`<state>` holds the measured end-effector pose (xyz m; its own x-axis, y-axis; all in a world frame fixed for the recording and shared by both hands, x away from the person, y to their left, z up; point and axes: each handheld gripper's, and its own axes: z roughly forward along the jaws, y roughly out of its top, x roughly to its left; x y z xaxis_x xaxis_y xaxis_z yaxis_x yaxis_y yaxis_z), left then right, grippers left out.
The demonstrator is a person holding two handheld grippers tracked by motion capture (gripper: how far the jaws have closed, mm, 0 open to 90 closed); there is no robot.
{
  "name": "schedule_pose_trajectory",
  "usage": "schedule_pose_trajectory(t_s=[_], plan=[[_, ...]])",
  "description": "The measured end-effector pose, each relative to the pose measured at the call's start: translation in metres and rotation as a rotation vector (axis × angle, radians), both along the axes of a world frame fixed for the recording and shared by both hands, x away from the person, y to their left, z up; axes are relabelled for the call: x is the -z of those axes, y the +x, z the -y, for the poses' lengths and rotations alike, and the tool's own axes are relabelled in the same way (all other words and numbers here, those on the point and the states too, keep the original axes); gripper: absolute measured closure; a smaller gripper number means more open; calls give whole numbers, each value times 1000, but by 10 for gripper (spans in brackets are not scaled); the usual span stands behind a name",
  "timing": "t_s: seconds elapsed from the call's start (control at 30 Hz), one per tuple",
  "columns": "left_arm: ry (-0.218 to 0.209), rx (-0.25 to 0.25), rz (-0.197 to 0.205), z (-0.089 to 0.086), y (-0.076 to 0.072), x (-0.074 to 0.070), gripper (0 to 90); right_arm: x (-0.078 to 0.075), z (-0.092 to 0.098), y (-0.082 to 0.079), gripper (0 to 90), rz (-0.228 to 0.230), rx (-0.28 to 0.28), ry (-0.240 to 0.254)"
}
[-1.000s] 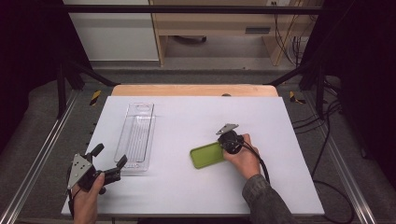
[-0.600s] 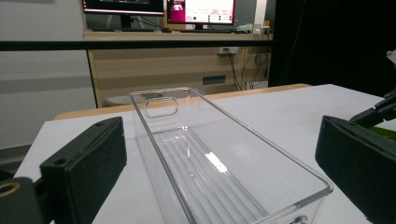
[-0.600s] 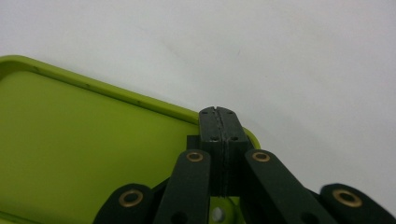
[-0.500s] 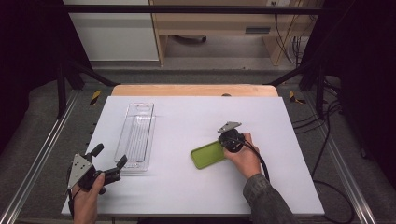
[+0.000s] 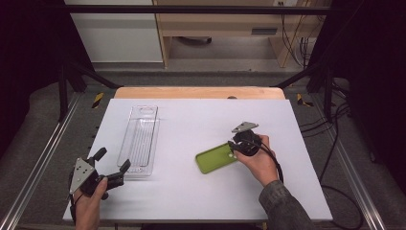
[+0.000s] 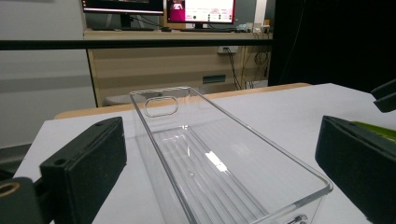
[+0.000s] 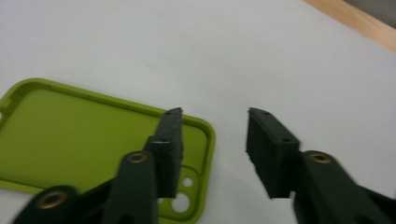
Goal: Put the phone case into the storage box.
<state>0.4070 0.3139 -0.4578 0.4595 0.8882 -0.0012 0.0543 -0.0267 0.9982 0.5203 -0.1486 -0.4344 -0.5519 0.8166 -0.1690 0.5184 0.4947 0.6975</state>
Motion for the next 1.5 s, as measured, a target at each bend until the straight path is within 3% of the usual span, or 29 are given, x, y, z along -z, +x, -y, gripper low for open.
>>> schedule_pose_trajectory(t_s=[0.23, 0.5, 1.17, 1.3, 1.4, 1.47, 1.5], plan=[[0, 2, -2, 0, 0, 0, 17, -2, 6, 0, 289, -23, 48, 8], [0, 1, -2, 0, 0, 0, 17, 0, 8, 1, 139, -82, 71, 24], [-1, 3, -3, 0, 0, 0, 17, 12, 12, 1, 69, -233, 94, 81], [0, 3, -3, 1, 0, 0, 17, 17, 10, 1, 70, -263, 104, 69], [-1, 3, -3, 1, 0, 0, 17, 18, 10, 3, 99, -276, 100, 74], [1, 3, -3, 1, 0, 0, 17, 19, 10, 4, 186, -290, 103, 80], [0, 3, -3, 0, 0, 0, 17, 19, 10, 4, 186, -290, 103, 80]])
